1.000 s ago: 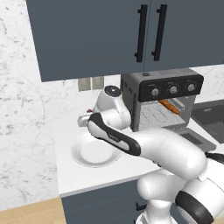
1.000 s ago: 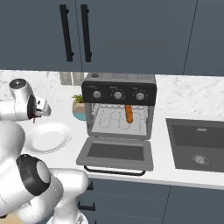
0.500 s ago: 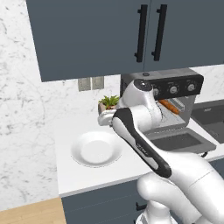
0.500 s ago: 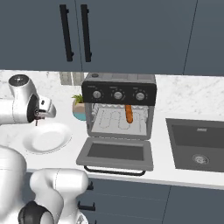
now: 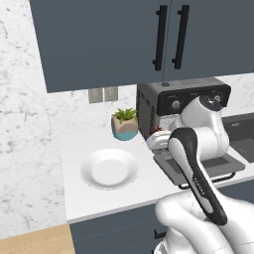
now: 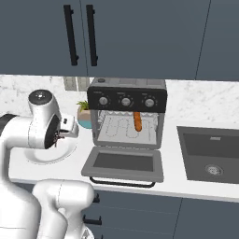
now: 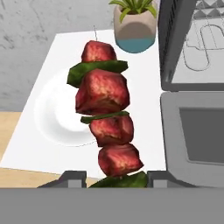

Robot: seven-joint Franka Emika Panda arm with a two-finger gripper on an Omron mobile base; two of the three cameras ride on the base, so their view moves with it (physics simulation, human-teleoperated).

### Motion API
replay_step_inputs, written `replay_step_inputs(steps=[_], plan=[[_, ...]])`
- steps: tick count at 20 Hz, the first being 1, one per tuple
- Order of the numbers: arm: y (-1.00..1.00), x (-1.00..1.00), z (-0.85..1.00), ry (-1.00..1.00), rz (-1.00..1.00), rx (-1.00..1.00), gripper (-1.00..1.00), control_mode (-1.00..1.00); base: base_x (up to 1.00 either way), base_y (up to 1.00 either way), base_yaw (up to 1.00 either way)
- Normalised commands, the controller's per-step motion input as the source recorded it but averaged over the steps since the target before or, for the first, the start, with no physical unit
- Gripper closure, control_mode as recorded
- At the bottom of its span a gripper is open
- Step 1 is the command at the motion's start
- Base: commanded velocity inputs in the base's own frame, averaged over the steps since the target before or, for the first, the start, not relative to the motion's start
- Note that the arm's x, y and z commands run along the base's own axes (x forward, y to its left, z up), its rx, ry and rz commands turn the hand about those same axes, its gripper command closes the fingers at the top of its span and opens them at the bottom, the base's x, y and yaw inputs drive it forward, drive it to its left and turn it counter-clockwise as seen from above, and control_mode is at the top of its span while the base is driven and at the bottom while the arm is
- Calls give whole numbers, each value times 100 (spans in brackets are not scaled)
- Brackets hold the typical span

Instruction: Pick up the kebab skewer and baguette bread, and place them inside the toaster oven. Close the toaster oven door and start by setting the timer.

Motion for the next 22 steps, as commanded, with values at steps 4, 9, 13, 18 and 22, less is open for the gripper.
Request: replay_step_inputs(steps=[4,9,13,18,22], plan=[[-100,-6,4,4,0,2,100,-100,0,0,0],[-97,-2,0,3,0,1,100,-100,0,0,0],[-82,4,0,0,0,0,100,-100,0,0,0],[-38,47,-14,0,0,0,100,-100,0,0,0],[-6,71,-35,-5,1,0,100,-100,0,0,0]])
